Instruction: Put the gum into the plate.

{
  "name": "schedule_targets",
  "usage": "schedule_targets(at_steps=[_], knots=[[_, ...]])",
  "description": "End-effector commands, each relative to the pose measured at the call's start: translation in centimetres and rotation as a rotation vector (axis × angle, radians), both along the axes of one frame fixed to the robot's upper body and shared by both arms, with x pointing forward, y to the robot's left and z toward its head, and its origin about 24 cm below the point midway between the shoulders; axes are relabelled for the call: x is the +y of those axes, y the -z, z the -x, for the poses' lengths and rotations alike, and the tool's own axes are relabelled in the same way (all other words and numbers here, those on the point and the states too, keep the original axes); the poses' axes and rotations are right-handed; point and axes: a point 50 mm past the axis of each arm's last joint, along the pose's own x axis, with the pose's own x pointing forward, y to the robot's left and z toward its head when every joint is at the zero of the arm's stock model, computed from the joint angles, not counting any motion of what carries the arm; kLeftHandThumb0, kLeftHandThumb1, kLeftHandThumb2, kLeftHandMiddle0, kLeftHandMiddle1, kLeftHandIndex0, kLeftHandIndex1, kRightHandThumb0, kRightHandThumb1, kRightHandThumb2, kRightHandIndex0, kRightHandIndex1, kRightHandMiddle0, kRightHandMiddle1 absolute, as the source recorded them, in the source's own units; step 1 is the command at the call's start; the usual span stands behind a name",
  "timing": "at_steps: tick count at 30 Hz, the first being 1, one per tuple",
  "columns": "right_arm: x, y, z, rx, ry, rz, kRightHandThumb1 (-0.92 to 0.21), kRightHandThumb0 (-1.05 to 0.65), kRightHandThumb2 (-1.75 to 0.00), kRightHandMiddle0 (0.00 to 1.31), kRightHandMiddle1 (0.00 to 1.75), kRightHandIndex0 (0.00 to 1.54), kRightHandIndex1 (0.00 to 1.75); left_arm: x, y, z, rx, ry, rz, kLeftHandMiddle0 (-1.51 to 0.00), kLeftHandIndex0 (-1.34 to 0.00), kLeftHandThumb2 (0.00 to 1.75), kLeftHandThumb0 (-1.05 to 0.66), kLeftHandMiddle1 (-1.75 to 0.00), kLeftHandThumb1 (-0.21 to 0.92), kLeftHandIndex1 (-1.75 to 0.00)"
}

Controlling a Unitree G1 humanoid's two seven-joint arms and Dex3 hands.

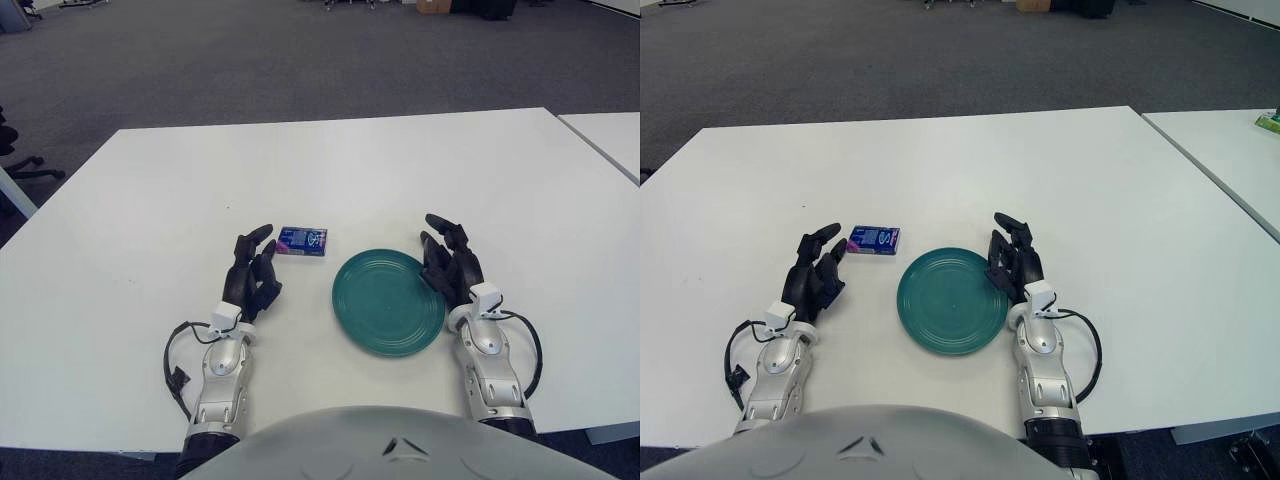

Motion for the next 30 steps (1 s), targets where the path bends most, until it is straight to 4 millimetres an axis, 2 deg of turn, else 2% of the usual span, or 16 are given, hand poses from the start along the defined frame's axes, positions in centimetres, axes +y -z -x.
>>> schedule_targets(at_steps=[1, 3, 5, 7, 10, 12, 17, 21, 25, 27, 30], knots=[[-0.2, 1.8, 0.9, 0.105, 0.018, -0.014, -0.92, -0.53, -0.87, 0.00, 0.75, 0.39, 0.02, 1.1, -0.3, -0.5, -0.002, -0.038, -0.029, -0.55, -0.08, 0.91, -0.86, -0.12, 0.92, -0.95], [-0.2, 1.9, 0.9, 0.107, 0.018, -0.015, -0.92, -0.53, -0.87, 0.00, 0.75, 0.39, 0.02, 2.0, -1.3, -1.3, -0.033, -0.066, -0.079, -0.53, -0.06, 0.90, -0.84, -0.11, 0.92, -0.94], [-0.2, 2.0, 0.8, 0.111, 0.018, -0.016, -0.92, -0.53, -0.88, 0.00, 0.74, 0.39, 0.01, 3.4, -3.2, -1.9, -0.099, -0.111, -0.216, -0.48, -0.03, 0.86, -0.80, -0.08, 0.92, -0.91], [-0.1, 2.2, 0.8, 0.112, 0.018, -0.016, -0.92, -0.54, -0.88, 0.00, 0.73, 0.38, 0.01, 4.2, -4.1, -2.1, -0.129, -0.136, -0.329, -0.45, -0.01, 0.84, -0.78, -0.07, 0.92, -0.88], [-0.1, 2.3, 0.7, 0.117, 0.021, -0.015, -0.92, -0.54, -0.88, 0.00, 0.73, 0.38, 0.01, 5.2, -4.8, -2.2, -0.161, -0.169, -0.631, -0.37, 0.00, 0.78, -0.86, -0.03, 0.92, -0.79], [0.0, 2.4, 0.7, 0.122, 0.023, -0.016, -0.92, -0.53, -0.88, 0.00, 0.72, 0.37, 0.01, 5.7, -5.2, -2.2, -0.170, -0.180, -0.770, -0.29, 0.00, 0.71, -0.95, -0.01, 0.92, -0.68], [0.1, 2.6, 0.6, 0.132, 0.031, -0.023, -0.92, -0.53, -0.88, 0.00, 0.72, 0.37, 0.00, 6.7, -5.8, -3.1, -0.186, -0.199, -0.970, -0.22, 0.00, 0.61, -1.03, 0.00, 0.92, -0.58], [0.1, 2.8, 0.4, 0.142, 0.036, -0.019, -0.92, -0.54, -0.87, 0.00, 0.73, 0.38, 0.01, 7.4, -7.0, -5.1, -0.242, -0.214, -1.122, -0.20, 0.00, 0.55, -1.04, 0.00, 0.92, -0.58], [0.2, 3.1, 0.3, 0.152, 0.038, -0.012, -0.92, -0.56, -0.88, 0.00, 0.73, 0.38, 0.01, 7.2, -7.1, -6.0, -0.268, -0.156, -1.250, -0.19, 0.00, 0.53, -1.05, 0.00, 0.92, -0.60], [0.3, 3.2, 0.2, 0.155, 0.038, -0.010, -0.92, -0.56, -0.88, 0.00, 0.75, 0.40, 0.02, 6.3, -7.4, -6.4, -0.277, -0.074, -1.327, -0.17, 0.00, 0.53, -1.05, 0.00, 0.92, -0.58], [0.4, 3.4, 0.0, 0.153, 0.034, -0.014, -0.92, -0.57, -0.88, 0.00, 0.79, 0.42, 0.03, 3.9, -7.4, -7.2, -0.290, 0.095, -1.445, -0.14, 0.00, 0.52, -1.05, 0.00, 0.92, -0.54]])
